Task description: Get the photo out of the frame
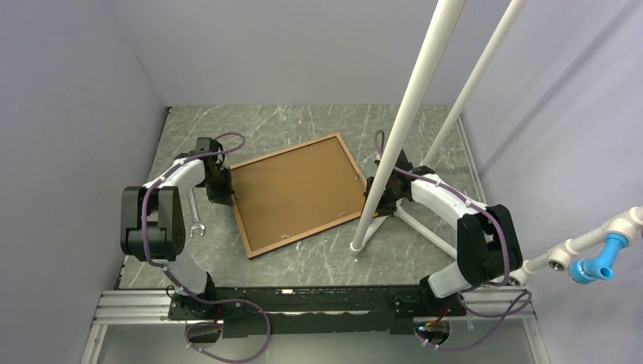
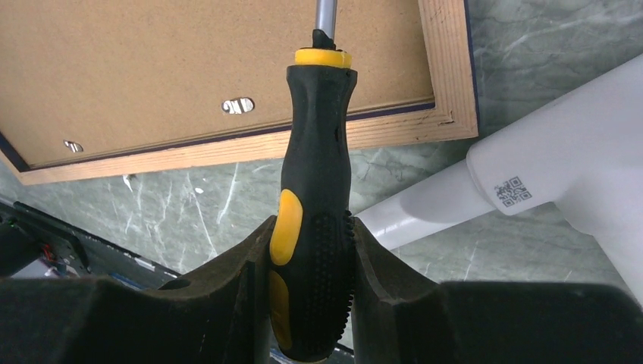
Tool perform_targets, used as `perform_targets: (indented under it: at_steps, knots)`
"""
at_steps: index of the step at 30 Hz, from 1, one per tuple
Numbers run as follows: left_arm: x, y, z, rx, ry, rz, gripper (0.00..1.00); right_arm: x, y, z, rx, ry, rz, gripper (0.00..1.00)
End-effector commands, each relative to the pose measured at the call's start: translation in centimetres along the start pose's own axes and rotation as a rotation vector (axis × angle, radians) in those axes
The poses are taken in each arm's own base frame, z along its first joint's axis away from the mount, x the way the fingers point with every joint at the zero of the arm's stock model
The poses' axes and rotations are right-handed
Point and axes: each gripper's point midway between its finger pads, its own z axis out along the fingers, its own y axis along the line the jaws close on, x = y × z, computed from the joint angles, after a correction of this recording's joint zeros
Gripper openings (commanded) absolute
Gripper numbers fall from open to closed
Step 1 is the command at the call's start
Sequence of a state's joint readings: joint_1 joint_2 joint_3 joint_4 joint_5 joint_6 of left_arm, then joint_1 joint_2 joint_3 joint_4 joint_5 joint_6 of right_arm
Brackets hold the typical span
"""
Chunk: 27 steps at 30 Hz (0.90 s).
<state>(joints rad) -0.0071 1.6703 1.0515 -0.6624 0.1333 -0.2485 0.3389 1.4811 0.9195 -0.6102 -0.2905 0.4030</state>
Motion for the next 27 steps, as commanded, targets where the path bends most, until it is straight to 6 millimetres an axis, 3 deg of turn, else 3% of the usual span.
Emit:
perform_targets:
  at_steps: [1,8,15,22,27]
  knots:
    - [-0.2,-0.2,-0.1,-0.003,-0.004,0.015,0.00,-0.9,0.8,-0.2,-0.030,-0.015,-0.008,0.00]
    - [-0.3,0.0,0.0,-0.013,-0.003,0.010,0.00,0.7,0.7,-0.8,-0.050,-0.002,-0.012,0.00]
    - [-0.4,0.1,-0.1,-0.021,-0.003,0.009,0.00,0.6,1.1,-1.1,-0.068,-0.010,-0.023,0.00]
    - [-0.2,0.2,0.0,-0.028,0.002,0.008,0.00,0.3,-1.0,-0.6,0.055,-0.018,0.006,0.00]
    - [-0.3,0.2,0.0,-0.028,0.000,0.009,0.00,-0.1,-0.1,0.1,-0.001,-0.015,-0.012,0.00]
